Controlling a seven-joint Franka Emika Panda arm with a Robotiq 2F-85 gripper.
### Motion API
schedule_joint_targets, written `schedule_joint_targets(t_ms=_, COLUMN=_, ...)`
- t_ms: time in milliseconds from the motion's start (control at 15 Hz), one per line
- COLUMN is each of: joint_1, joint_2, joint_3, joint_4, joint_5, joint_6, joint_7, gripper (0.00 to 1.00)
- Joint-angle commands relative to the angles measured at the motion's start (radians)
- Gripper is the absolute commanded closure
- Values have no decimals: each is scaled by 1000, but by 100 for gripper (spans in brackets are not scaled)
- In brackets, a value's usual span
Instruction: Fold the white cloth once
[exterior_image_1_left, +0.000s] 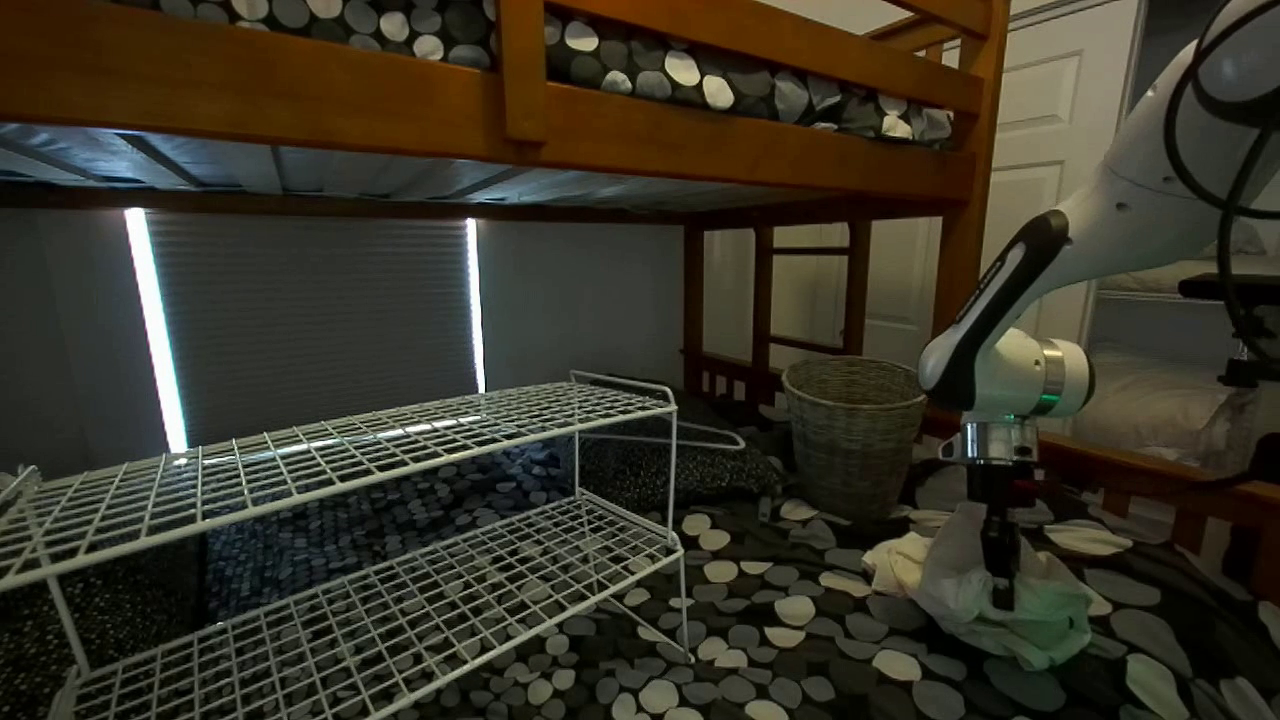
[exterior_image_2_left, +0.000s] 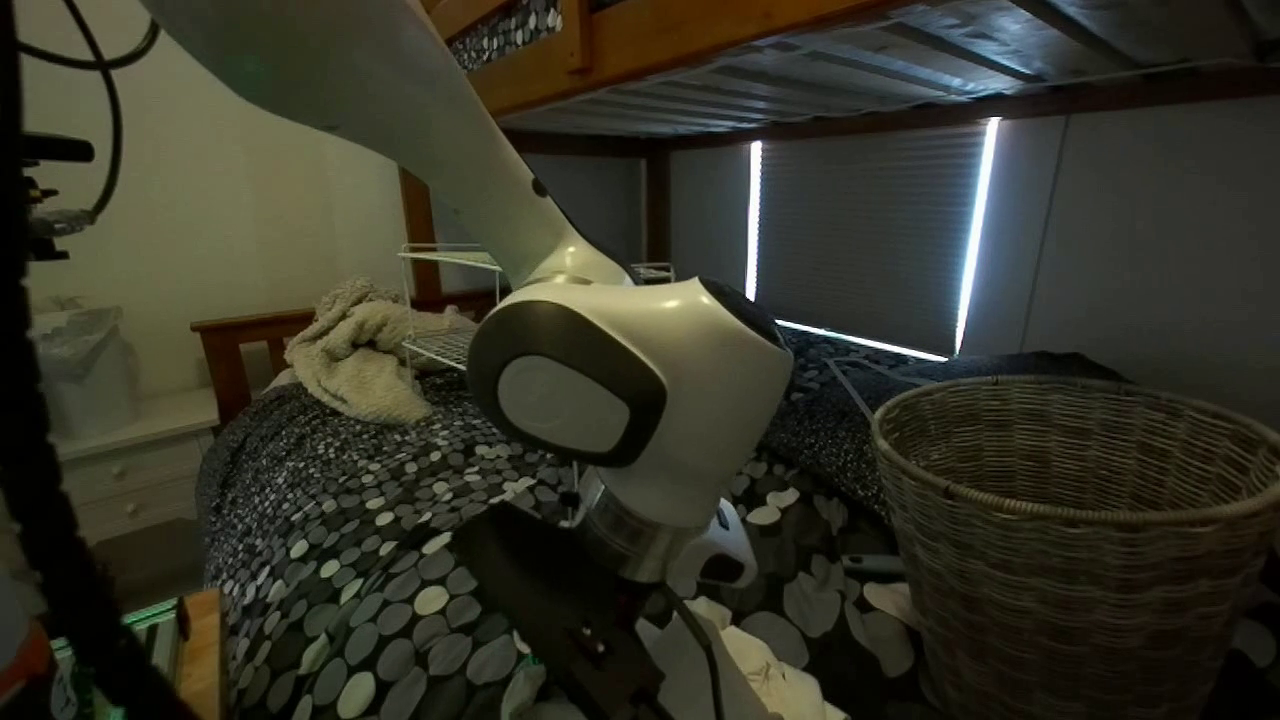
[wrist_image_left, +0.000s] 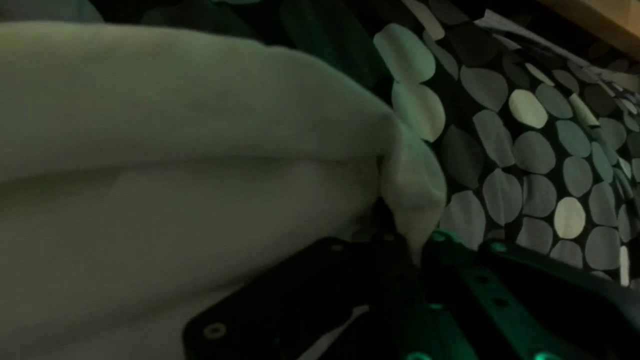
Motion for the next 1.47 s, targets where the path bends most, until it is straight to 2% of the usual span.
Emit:
schedule_joint_targets(t_ms=0, joint_1=-26, joint_2=60, joint_3=31, joint_4=23, joint_5=82, joint_6=70, joint_7=-79, gripper=99)
schedule_joint_targets(t_ms=200, joint_1=-36, joint_2=96, joint_3=48, joint_4=33, joint_5=109, joint_6=95, joint_7=-110, gripper=99)
schedule_joint_targets(t_ms=267, joint_1=-36, joint_2=105, joint_3=47, joint_4=35, joint_5=93, joint_6=96, joint_7=-105, gripper=72)
schedule_joint_targets(t_ms=400, joint_1=-39, joint_2=97, joint_3=44, joint_4=38, joint_5=72, joint_6=64, joint_7=-84, gripper=65)
schedule_joint_targets(t_ms=933, joint_1=-30, joint_2=-132, joint_3=-21, joint_4=31, joint_5=-39, joint_6=-35, joint_7=207, gripper=3)
schedule_joint_targets(t_ms=1000, joint_1=-27, joint_2=-162, joint_3=-26, joint_4=30, joint_5=-57, joint_6=-25, joint_7=247, gripper=0)
schedule_joint_targets(t_ms=1400, joint_1=-7, joint_2=-347, joint_3=-13, joint_4=-10, joint_5=-265, joint_6=11, joint_7=570, gripper=0)
